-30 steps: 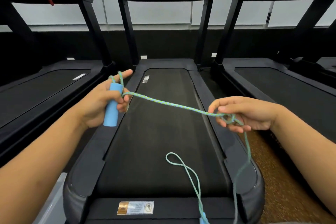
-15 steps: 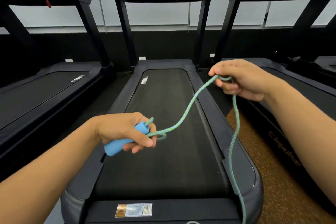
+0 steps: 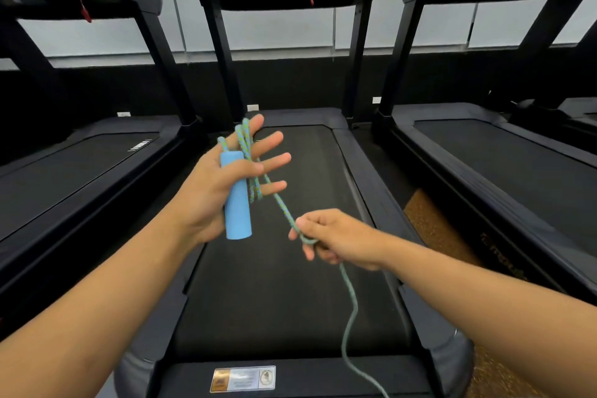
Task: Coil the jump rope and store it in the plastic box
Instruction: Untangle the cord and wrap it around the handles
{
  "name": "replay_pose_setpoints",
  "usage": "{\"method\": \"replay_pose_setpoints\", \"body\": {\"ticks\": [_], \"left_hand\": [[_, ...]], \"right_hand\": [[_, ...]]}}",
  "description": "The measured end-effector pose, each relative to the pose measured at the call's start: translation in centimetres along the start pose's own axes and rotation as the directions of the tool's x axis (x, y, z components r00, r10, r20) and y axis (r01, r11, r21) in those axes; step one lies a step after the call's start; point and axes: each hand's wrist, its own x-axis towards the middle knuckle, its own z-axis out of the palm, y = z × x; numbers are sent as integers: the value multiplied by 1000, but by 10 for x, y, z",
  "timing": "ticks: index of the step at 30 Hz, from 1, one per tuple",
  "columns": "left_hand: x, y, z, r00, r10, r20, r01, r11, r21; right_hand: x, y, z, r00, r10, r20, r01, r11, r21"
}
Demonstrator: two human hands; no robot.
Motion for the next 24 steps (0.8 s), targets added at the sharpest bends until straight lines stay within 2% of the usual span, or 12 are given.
{"method": "replay_pose_setpoints", "body": {"ticks": [2,4,7,10,12,16,21,24], "left_hand": [[-3,-5,-7,1000,-5,-24,11,966,257],[-7,-7,-10,1000,-17,4,14,890,455],[-13,-7,-8,983,-111,144,-26,698,716],[-17,-7,-3,960,-189,206,-95,472,876],[-16,-5,-4,962,-180,205,-119,401,908],[-14,0,-6,980,-106,166,-87,526,846],[-14,-3,-2,990,-78,120,-55,563,824],[-14,-6,6,988,-100,114,-26,631,775]], "right_hand": [[-7,-8,10,997,23,67,-22,1000,-4],[-11,-17,13,995,33,90,-35,999,20],[-13,-29,7,995,32,90,-40,995,89],[-16,-38,-4,995,14,98,-26,992,120],[-19,-42,-12,998,10,69,-22,986,164],[-28,-41,-27,999,15,33,-22,976,217],[-29,-32,-26,996,-32,-85,47,983,176],[-27,-33,-20,992,-54,-117,71,986,151]]}}
